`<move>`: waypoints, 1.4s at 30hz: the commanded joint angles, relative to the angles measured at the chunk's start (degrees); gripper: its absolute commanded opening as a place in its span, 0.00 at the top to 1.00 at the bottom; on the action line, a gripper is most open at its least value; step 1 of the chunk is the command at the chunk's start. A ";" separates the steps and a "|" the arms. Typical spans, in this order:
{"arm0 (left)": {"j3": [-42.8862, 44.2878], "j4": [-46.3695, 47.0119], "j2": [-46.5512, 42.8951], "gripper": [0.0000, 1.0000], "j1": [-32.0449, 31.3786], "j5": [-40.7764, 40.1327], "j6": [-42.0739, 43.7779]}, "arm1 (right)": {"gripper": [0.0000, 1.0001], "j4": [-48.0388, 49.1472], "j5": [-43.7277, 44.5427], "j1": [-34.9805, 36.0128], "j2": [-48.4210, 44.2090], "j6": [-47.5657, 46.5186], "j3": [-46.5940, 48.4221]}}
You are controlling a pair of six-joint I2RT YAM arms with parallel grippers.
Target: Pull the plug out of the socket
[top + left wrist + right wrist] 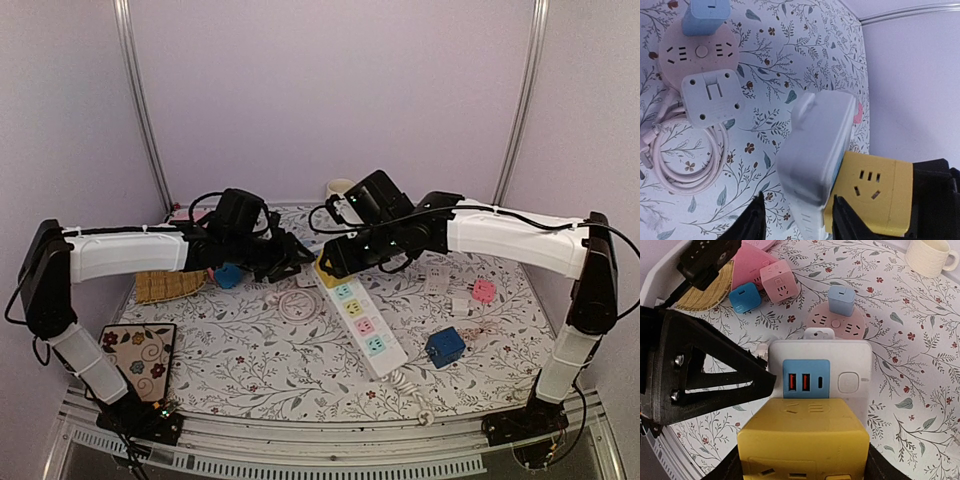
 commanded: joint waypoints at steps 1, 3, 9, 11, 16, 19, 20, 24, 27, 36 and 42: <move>-1.05 4.47 -2.14 0.54 0.53 0.00 -1.16 | 0.89 5.26 -2.04 0.94 -4.01 -0.50 0.15; -0.94 4.32 -1.95 0.53 0.63 -0.10 -1.20 | 0.89 5.62 -2.54 0.96 -4.25 -0.50 0.07; -1.46 4.15 -1.78 0.53 0.72 -0.22 -1.24 | 0.89 6.99 -4.79 1.05 -5.22 -0.42 0.02; -1.69 4.76 -1.93 0.54 0.83 -0.14 -1.38 | 0.89 7.42 -5.71 1.01 -5.48 -0.33 -0.26; -1.87 5.88 -2.27 0.55 1.20 -0.01 -1.58 | 0.89 9.24 -7.38 1.00 -6.50 0.05 -1.78; -2.49 6.97 -2.71 0.58 1.44 0.08 -1.76 | 0.89 9.73 -7.70 1.00 -6.90 0.38 -2.12; -2.76 7.46 -2.86 0.60 1.52 0.26 -1.90 | 0.89 9.83 -7.87 0.98 -6.98 0.44 -2.20; -4.01 8.49 -3.25 0.75 1.66 0.19 -2.25 | 0.88 10.58 -8.28 0.98 -7.50 0.53 -2.45; -4.70 8.33 -3.58 0.87 1.66 -0.35 -2.14 | 0.88 11.26 -8.29 0.97 -8.01 0.55 -2.73; -5.82 3.08 -5.23 1.00 1.66 -5.53 0.64 | 0.88 12.86 -7.31 0.74 -10.44 0.81 -3.18; -6.84 -0.41 -6.65 1.00 1.66 -8.80 1.77 | 0.88 13.92 -9.96 -1.15 -11.75 2.59 -3.98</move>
